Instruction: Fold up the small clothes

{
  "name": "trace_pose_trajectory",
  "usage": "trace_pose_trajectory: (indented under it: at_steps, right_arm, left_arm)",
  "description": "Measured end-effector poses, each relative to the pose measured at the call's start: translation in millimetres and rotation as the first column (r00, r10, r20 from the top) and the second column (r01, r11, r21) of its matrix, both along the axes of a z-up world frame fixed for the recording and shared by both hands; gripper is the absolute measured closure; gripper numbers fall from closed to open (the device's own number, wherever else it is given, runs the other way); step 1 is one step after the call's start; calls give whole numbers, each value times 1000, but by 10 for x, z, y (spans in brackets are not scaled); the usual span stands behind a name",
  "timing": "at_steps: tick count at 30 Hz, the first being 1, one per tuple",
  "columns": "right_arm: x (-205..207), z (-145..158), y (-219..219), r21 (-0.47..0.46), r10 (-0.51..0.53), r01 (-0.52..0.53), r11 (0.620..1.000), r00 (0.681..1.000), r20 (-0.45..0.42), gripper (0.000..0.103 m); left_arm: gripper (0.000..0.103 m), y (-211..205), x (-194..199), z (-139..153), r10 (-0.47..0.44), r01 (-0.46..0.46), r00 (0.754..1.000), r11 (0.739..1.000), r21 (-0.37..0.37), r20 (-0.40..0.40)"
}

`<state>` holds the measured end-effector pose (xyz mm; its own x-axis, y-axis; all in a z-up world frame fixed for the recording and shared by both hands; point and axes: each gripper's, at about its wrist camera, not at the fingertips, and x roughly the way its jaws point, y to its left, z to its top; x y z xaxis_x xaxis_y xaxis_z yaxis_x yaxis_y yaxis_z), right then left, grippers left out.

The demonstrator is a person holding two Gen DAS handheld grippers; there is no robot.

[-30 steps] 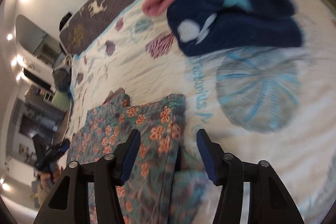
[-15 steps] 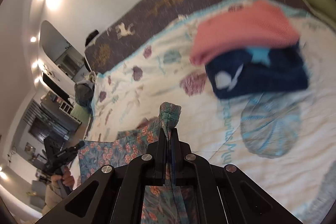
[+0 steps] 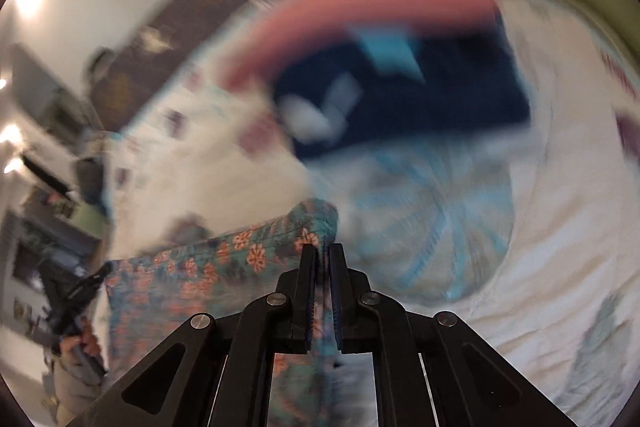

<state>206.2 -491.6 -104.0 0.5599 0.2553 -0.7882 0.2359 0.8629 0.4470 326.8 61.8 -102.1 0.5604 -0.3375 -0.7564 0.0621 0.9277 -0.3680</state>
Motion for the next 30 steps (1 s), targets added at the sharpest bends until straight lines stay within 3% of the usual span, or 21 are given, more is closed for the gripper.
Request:
trace_pose_trajectory:
  at_steps: [2, 4, 6, 8, 11, 16, 19, 21, 25, 28, 30]
  right_arm:
    - [-162, 20, -19, 7, -5, 5, 1000, 1000, 30, 92]
    - [-467, 138, -50, -12, -15, 16, 1000, 998, 66, 87]
    - [-819, 237, -58, -19, -16, 18, 1000, 995, 97, 83]
    - [-1226, 277, -8, 1, 6, -6, 1000, 993, 118, 78]
    - [-1694, 257, 114, 47, 33, -39, 998, 992, 125, 71]
    - [-2285, 103, 384, 122, 49, -63, 991, 992, 114, 63]
    - [-2383, 5, 489, 177, 10, -28, 984, 995, 99, 59]
    - [-2403, -15, 540, 187, -11, -6, 982, 996, 88, 59]
    - [-2494, 36, 634, 199, -23, 3, 980, 995, 100, 58]
    - [-2566, 59, 654, 182, -30, 11, 983, 994, 103, 58]
    - [-2600, 15, 657, 174, -40, 24, 984, 995, 92, 57]
  left_arm:
    - [94, 162, -151, 133, 22, -20, 999, 998, -58, 24]
    - [86, 294, -451, 350, 14, -7, 997, 994, -107, 70]
    - [59, 341, -778, 469, -25, 38, 994, 992, -123, 105]
    - [52, 388, -1152, 487, -45, 59, 991, 993, -106, 130]
    - [52, 481, -1560, 245, -78, 86, 995, 985, -151, 61]
    - [52, 466, -1776, -113, -103, 90, 993, 977, -195, -56]
    - [63, 409, -1855, -143, -133, 116, 990, 956, -269, -47]
    - [94, 386, -1895, -111, -114, 103, 993, 970, -221, -38]
    - [99, 680, -2107, -91, -23, 15, 999, 952, -306, -23]
    - [100, 930, -2269, -203, 72, -77, 997, 958, -277, -28]
    - [100, 1051, -2327, -324, 93, -111, 993, 933, -343, -69]
